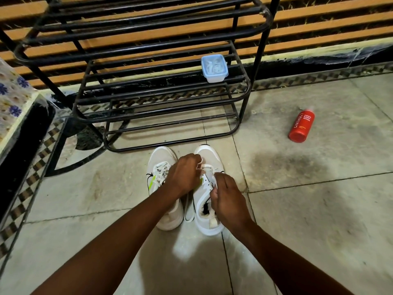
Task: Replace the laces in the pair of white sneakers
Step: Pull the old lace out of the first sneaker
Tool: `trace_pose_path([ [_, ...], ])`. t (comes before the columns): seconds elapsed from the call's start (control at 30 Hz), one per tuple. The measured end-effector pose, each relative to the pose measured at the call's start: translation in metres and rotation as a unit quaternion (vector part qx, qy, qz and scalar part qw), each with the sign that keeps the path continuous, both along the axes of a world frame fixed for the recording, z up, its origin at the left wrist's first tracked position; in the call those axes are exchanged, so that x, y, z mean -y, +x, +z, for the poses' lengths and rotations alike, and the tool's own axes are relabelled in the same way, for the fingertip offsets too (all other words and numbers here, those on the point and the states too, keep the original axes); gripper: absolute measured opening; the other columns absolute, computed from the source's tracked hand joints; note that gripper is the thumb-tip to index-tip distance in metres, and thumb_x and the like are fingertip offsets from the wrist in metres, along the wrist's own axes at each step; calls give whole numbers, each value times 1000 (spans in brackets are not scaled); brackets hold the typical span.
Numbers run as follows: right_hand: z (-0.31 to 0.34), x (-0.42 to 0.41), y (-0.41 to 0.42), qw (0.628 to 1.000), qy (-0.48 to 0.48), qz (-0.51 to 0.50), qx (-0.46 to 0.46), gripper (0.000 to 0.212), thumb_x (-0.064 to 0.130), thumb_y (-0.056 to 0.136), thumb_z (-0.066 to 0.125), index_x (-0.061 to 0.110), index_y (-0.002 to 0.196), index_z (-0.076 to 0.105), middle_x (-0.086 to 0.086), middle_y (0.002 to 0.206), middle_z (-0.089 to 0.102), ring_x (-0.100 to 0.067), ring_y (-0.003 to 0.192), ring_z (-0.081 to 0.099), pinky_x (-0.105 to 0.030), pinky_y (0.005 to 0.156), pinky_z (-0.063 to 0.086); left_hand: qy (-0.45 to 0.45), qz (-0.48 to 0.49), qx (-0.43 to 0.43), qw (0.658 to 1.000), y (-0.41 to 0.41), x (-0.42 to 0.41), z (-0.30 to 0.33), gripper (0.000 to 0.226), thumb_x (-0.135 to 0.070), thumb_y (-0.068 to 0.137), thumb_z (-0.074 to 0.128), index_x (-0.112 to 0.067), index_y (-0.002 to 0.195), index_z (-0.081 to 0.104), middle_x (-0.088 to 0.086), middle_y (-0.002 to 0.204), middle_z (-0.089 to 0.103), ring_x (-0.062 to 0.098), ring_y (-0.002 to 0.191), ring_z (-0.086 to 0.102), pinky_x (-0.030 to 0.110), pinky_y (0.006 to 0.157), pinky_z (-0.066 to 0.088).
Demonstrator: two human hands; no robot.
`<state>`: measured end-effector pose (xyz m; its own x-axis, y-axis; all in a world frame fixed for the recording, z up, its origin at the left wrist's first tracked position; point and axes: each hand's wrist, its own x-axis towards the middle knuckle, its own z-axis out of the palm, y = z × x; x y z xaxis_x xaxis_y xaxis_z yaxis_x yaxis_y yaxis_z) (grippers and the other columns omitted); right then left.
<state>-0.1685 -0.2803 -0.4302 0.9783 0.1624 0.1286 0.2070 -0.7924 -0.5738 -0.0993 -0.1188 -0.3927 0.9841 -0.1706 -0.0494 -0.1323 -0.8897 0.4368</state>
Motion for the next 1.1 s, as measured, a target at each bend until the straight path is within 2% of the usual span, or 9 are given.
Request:
trace_pose_path([
  [0.07, 1, 0, 0, 1000, -4, -4, -5, 53, 34, 91, 30, 8, 131, 54, -9, 125, 58, -28, 112, 61, -32, 74, 54, -42, 14, -27, 999, 2, -2, 3, 24, -16, 86, 71, -30, 78, 53, 2, 104, 73, 27, 99, 68, 43, 84, 57],
  [0.13, 2, -1, -1, 1000, -7, -5, -8, 54, 35, 90, 30, 9, 131, 54, -9, 125, 58, -27, 112, 60, -31, 73, 53, -58, 16, -37, 998, 3, -5, 4, 25, -12, 84, 68, -31, 76, 54, 2, 107, 74, 25, 101, 69, 42, 86, 57],
  [0.23, 3, 0, 0, 1000, -1, -3, -8, 54, 35, 90, 30, 9, 130, 55, -8, 125, 58, -27, 113, 60, -31, 75, 53, -38, 4, -34, 999, 0, -6, 2, 19, -11, 91, 61, -27, 81, 56, 8, 106, 73, 30, 100, 68, 41, 84, 55],
  [0.33, 3, 0, 0, 1000, -3, -2, -8, 50, 32, 90, 32, 10, 129, 54, -8, 124, 58, -27, 112, 59, -32, 75, 54, -5, -14, -31, 999, -1, -5, -2, 10, -15, 95, 55, -15, 87, 60, 15, 100, 70, 38, 97, 65, 41, 78, 52],
  [0.53, 4, 0, 0, 1000, -3, -1, 0, 45, 30, 90, 35, 10, 126, 53, -8, 118, 59, -26, 107, 59, -29, 75, 52, 51, -20, -18, 998, -1, -5, 1, 15, -17, 95, 55, -11, 101, 68, 15, 106, 69, 40, 102, 65, 39, 78, 47],
  [0.7, 4, 0, 0, 1000, -2, -3, -4, 44, 31, 91, 34, 12, 126, 52, -6, 117, 58, -25, 106, 59, -30, 74, 52, 89, -17, -7, 996, -2, -6, 5, 17, -18, 94, 56, -16, 104, 70, 12, 105, 67, 39, 103, 64, 35, 72, 38],
  [0.8, 4, 1, 0, 1000, -3, -1, -5, 44, 31, 91, 34, 12, 126, 51, -6, 117, 57, -24, 106, 58, -30, 74, 51, 81, -16, -9, 997, 2, -11, 6, 21, -18, 93, 58, -24, 104, 75, 8, 103, 66, 37, 102, 65, 36, 75, 46],
  [1.0, 4, 1, 0, 1000, -11, 1, -3, 45, 33, 89, 34, 12, 126, 50, -8, 118, 58, -27, 107, 58, -34, 76, 54, 110, -20, 3, 994, 7, -16, 12, 30, -22, 95, 60, -39, 115, 74, 3, 105, 62, 34, 107, 63, 35, 78, 50],
  [1.1, 4, 1, 0, 1000, -20, 0, -1, 48, 34, 88, 33, 12, 127, 51, -8, 119, 58, -27, 108, 58, -32, 74, 53, 95, -14, 2, 995, 7, -18, 14, 28, -22, 94, 60, -39, 111, 74, 0, 101, 57, 32, 109, 61, 38, 80, 53],
])
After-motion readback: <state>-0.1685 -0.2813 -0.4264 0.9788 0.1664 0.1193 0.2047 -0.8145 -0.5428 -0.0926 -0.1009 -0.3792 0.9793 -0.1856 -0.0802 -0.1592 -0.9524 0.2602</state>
